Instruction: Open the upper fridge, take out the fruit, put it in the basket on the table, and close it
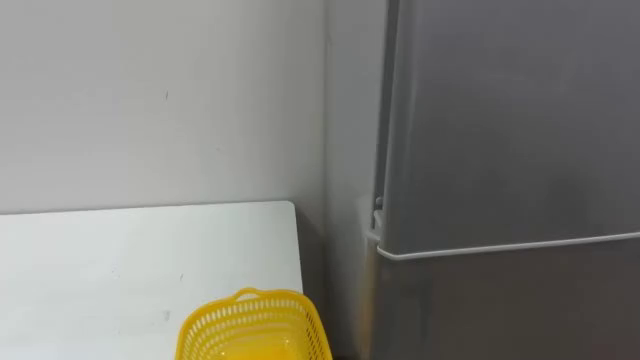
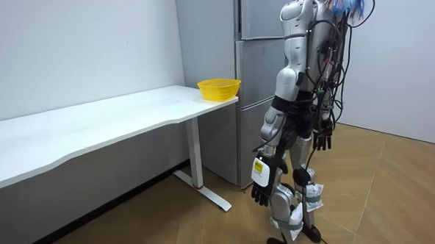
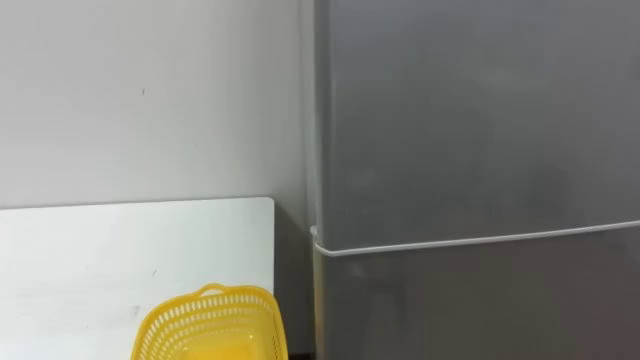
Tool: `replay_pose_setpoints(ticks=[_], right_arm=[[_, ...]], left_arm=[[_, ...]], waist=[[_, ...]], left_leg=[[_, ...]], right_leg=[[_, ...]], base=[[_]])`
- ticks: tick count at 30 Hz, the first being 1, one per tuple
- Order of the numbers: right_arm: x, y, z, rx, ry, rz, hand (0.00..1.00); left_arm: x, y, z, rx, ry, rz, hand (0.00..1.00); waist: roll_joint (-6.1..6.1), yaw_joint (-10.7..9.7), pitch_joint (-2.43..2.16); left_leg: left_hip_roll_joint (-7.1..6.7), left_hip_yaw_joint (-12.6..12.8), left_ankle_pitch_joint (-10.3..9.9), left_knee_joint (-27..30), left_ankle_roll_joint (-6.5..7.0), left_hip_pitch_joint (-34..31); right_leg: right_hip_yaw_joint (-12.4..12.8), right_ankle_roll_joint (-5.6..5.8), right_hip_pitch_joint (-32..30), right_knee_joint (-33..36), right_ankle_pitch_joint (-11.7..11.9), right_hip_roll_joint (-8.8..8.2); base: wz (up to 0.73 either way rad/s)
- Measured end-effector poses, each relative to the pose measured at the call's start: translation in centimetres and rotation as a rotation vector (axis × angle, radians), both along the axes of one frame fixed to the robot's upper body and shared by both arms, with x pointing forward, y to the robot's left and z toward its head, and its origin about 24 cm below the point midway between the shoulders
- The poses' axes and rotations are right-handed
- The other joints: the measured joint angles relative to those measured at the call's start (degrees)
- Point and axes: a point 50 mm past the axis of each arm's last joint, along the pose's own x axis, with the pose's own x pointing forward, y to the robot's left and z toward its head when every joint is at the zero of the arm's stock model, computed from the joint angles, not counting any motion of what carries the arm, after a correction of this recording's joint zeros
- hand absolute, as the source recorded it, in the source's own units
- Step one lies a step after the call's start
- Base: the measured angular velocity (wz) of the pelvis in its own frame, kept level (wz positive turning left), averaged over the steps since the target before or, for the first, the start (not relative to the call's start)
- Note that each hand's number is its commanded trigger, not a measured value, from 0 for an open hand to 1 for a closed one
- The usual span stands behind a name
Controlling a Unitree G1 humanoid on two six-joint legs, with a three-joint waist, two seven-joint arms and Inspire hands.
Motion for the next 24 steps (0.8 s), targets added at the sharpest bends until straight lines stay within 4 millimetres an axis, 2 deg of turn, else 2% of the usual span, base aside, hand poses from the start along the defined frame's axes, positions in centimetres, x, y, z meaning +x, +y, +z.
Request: replay_pose_setpoints(ticks=[24], right_arm=[[-0.02,0.00,0.00,-0.001,0.002,0.001,0.00]], left_arm=[[0.23,-0.17,-0.05,0.006,-0.004,-0.025,0.00]], waist=[[-0.09,-0.09,-0.01]], left_leg=[[0.02,0.07,0.00,0.08,0.00,0.01]], right_leg=[[-0.06,0.00,0.02,-0.07,0.00,0.00]], base=[[0.00]])
